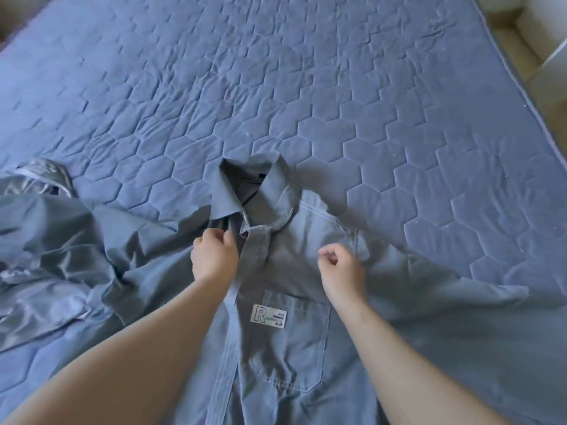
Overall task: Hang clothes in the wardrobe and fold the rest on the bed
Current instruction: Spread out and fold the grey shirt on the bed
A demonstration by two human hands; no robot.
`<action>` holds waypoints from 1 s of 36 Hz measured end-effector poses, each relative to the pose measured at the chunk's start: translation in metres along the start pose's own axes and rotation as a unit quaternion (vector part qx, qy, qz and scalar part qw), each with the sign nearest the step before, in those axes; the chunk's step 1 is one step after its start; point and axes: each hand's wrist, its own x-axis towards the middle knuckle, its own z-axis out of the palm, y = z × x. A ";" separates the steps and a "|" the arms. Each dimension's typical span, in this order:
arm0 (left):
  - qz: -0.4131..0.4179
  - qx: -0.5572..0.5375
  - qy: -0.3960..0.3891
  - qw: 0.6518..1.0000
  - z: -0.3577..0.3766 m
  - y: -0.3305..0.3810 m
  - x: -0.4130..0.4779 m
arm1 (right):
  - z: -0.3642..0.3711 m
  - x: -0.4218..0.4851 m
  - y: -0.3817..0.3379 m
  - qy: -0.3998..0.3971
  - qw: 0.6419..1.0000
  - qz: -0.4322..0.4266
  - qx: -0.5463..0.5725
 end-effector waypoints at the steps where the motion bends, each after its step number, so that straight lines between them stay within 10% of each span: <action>1: -0.015 -0.028 -0.003 0.999 -0.001 -0.002 0.011 | 0.012 0.005 -0.010 -0.010 1.000 -0.015 -0.010; 11: -0.142 -0.371 -0.138 0.907 -0.008 0.014 0.076 | 0.092 0.073 -0.075 -0.103 0.967 -0.123 -0.199; 24: -0.064 -0.319 -0.250 0.912 -0.016 0.002 0.093 | 0.103 0.114 -0.095 -0.157 0.857 -0.106 -0.479; 36: 0.008 -0.178 -0.306 0.935 -0.027 0.022 0.090 | 0.096 0.110 -0.101 -0.159 0.868 -0.148 -0.447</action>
